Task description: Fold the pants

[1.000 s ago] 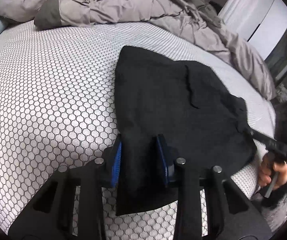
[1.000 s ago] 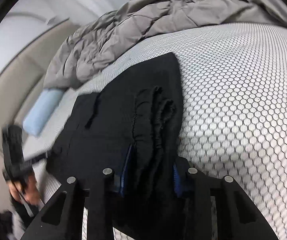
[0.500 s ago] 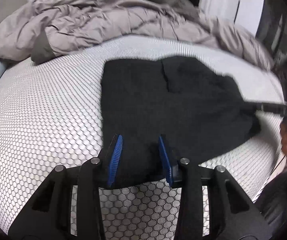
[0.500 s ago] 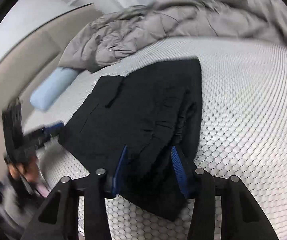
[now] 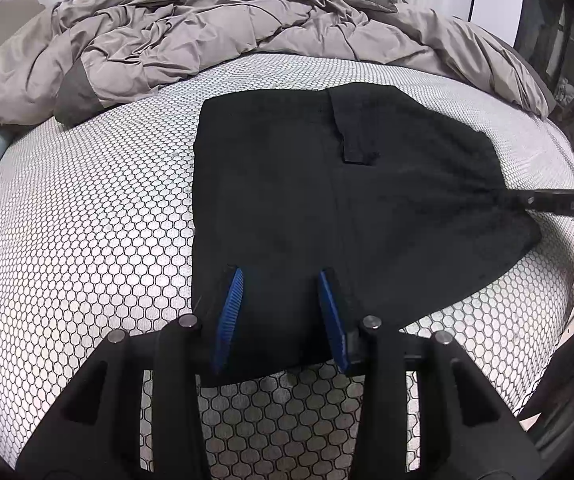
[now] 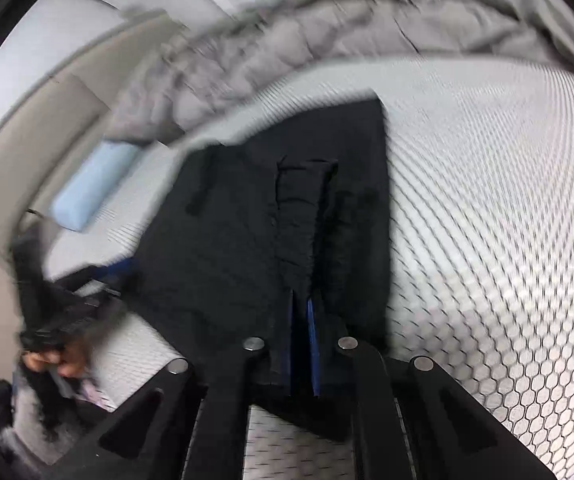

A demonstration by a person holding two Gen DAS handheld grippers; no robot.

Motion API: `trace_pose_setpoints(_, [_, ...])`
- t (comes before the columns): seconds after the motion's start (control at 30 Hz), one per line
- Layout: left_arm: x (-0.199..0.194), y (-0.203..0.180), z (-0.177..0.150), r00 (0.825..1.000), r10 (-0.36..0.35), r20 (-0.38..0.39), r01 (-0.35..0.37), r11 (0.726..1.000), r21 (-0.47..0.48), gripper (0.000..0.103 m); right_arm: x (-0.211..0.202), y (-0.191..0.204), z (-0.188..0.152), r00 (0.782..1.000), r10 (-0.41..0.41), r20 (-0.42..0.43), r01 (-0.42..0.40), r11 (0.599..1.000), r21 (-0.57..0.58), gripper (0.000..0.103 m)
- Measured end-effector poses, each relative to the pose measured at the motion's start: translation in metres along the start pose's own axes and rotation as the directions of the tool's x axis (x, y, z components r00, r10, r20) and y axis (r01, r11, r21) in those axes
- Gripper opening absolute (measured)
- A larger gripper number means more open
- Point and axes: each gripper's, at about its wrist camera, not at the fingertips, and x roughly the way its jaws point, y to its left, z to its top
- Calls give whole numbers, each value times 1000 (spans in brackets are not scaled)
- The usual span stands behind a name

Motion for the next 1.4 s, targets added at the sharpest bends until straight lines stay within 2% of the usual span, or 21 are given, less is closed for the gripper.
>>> trace_pose_setpoints(0.1, [2, 1, 2, 1000, 4, -2, -4, 1000, -3, 37, -13, -2, 0, 999, 35, 42, -36, 999, 18, 21])
trace_pose_setpoints(0.17, [3, 2, 2, 1000, 3, -3, -3, 1000, -5, 38, -23, -3, 3, 995, 49, 85, -50, 999, 17, 47])
trace_pose_setpoints(0.33, [4, 0, 3, 1000, 9, -2, -9, 1000, -5, 39, 6, -27, 16, 994, 86, 65, -94, 987, 129, 47])
trace_pose_setpoints(0.4, [5, 0, 3, 1000, 8, -2, -8, 1000, -8, 39, 16, -29, 25, 992, 103, 76, -114, 981, 157, 36])
trace_pose_setpoints(0.43, [5, 1, 3, 1000, 6, -3, -6, 1000, -11, 39, 17, -27, 31, 991, 103, 86, -115, 982, 150, 23])
trace_pose_setpoints(0.47, [5, 2, 3, 1000, 2, -3, -2, 1000, -14, 39, 14, -20, 36, 990, 103, 95, -114, 985, 126, 16])
trace_pose_setpoints(0.53, [5, 4, 3, 1000, -7, -4, 7, 1000, -19, 39, -2, 1, 43, 986, 86, 145, -93, 995, 38, 16])
trace_pose_setpoints(0.6, [6, 4, 3, 1000, -15, -2, 15, 1000, -15, 39, -3, 1, 44, 989, 22, 147, -25, 999, 25, 18])
trace_pose_setpoints(0.67, [6, 3, 3, 1000, -13, -2, 13, 1000, -5, 39, 15, -12, 39, 995, -66, 78, 62, 997, 55, 28])
trace_pose_setpoints(0.7, [5, 3, 2, 1000, -10, -3, 10, 1000, -5, 40, 21, -20, 36, 998, -42, 50, 38, 995, 88, 29])
trace_pose_setpoints(0.77, [3, 4, 2, 1000, -13, -5, 13, 1000, -10, 41, 7, -22, 32, 997, -1, 79, -9, 992, 127, 33])
trace_pose_setpoints(0.83, [2, 6, 1, 1000, -22, -5, 22, 1000, -20, 42, -13, -15, 23, 994, 63, 86, -71, 993, 93, 34])
trace_pose_setpoints(0.93, [3, 5, 0, 1000, -15, -6, 15, 1000, -17, 43, -13, -9, 5, 986, 164, 4, -164, 984, 65, 51])
trace_pose_setpoints(0.97, [4, 3, 0, 1000, -10, -6, 10, 1000, -16, 44, -8, -8, 2, 986, 168, -15, -167, 984, 52, 52])
trace_pose_setpoints(1.0, [4, 3, 0, 1000, -6, -6, 5, 1000, -16, 44, -3, -8, 0, 987, 158, -25, -157, 987, 41, 50])
trace_pose_setpoints(1.1, [4, 2, 2, 1000, 5, -9, -5, 1000, -27, 45, -1, -6, -5, 996, 86, -3, -86, 996, 3, 25])
trace_pose_setpoints(1.13, [4, 2, 2, 1000, 1, -10, -1, 999, -32, 45, -10, 1, -3, 997, 72, 24, -71, 997, -40, 10])
trace_pose_setpoints(1.23, [4, 2, 1, 1000, -2, -7, 1, 1000, -28, 45, -29, 9, -1, 994, 84, 69, -76, 992, -102, 9])
trace_pose_setpoints(1.27, [5, 2, 0, 1000, 0, -7, 0, 1000, -24, 45, -25, 7, -2, 998, 35, 53, -29, 994, -107, 9])
trace_pose_setpoints(1.33, [4, 1, 0, 1000, -1, -8, 1, 1000, -19, 46, 1, -5, -6, 988, -151, -34, 146, 982, -117, 9])
trace_pose_setpoints(1.4, [0, 4, 2, 1000, -11, -18, 10, 999, -35, 46, 0, -17, -4, 995, -96, -35, 94, 995, -41, 12])
